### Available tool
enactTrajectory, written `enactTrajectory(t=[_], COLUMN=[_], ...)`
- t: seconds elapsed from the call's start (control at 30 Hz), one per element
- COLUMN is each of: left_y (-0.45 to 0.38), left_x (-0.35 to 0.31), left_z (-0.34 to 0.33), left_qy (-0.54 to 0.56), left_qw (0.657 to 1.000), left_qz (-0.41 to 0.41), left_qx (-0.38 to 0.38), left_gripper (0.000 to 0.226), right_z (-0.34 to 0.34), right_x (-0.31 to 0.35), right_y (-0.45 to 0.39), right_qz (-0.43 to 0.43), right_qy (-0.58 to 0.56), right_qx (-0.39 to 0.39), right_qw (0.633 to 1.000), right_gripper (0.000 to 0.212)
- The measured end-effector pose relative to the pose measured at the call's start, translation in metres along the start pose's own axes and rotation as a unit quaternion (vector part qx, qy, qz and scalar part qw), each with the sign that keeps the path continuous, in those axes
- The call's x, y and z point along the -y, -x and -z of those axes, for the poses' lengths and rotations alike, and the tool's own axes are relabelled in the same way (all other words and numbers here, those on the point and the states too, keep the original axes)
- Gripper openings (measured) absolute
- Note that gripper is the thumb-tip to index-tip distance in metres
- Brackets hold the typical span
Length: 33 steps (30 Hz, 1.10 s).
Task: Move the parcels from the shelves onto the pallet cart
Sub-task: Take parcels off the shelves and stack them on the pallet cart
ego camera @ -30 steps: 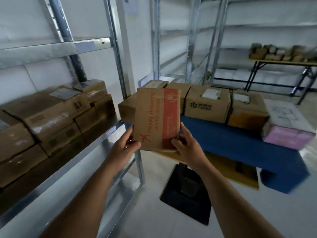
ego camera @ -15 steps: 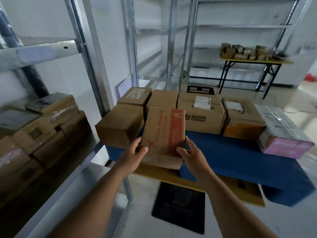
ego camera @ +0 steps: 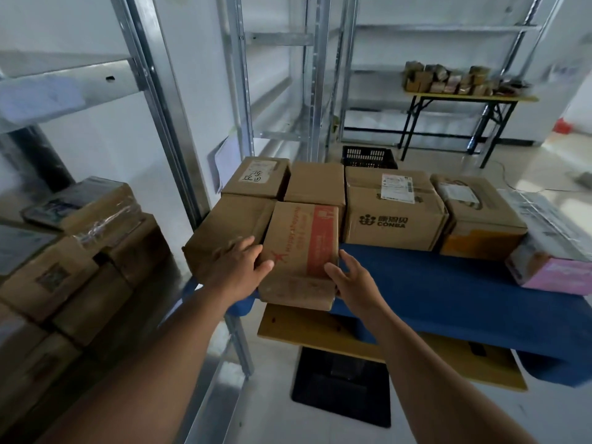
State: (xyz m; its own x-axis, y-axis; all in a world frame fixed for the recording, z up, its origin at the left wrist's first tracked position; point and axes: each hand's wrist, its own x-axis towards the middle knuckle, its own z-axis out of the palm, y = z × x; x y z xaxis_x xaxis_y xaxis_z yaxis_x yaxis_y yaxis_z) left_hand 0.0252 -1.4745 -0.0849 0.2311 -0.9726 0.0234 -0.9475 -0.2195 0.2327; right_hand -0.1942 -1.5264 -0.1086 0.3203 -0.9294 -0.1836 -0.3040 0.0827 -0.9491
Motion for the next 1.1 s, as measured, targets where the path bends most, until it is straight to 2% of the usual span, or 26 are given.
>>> enactTrajectory(t=[0.1, 0.3, 0.77, 0.9, 1.1], left_y=[-0.004, -0.011, -0.013, -0.008, 0.005], left_x=[0.009, 0.017, 0.022, 0.025, 0.02], left_z=[-0.002, -0.001, -0.006, -0.001, 0.007], left_qy=[0.031, -0.011, -0.002, 0.016, 0.072], left_qw=[1.0, 0.999, 0.998, 0.996, 0.991], left_qz=[-0.004, -0.041, -0.062, -0.079, -0.093], left_qx=[-0.002, -0.013, -0.031, -0.035, -0.056], left_gripper=[0.056, 0.051, 0.052, 0.058, 0.057], right_z=[-0.004, -0.005, -0.009, -0.01, -0.014], right_x=[0.0, 0.003, 0.001, 0.008, 0.026], right_y=[-0.002, -0.01, -0.014, -0.014, -0.014], right_qz=[0.007, 0.015, -0.005, 0.008, 0.059], right_qy=[0.015, 0.028, 0.052, 0.133, 0.279], right_qx=[0.007, -0.01, -0.02, -0.059, -0.127], right_qw=[1.0, 0.999, 0.998, 0.989, 0.95], right_gripper=[0.063, 0.064, 0.07, 0.063, 0.07])
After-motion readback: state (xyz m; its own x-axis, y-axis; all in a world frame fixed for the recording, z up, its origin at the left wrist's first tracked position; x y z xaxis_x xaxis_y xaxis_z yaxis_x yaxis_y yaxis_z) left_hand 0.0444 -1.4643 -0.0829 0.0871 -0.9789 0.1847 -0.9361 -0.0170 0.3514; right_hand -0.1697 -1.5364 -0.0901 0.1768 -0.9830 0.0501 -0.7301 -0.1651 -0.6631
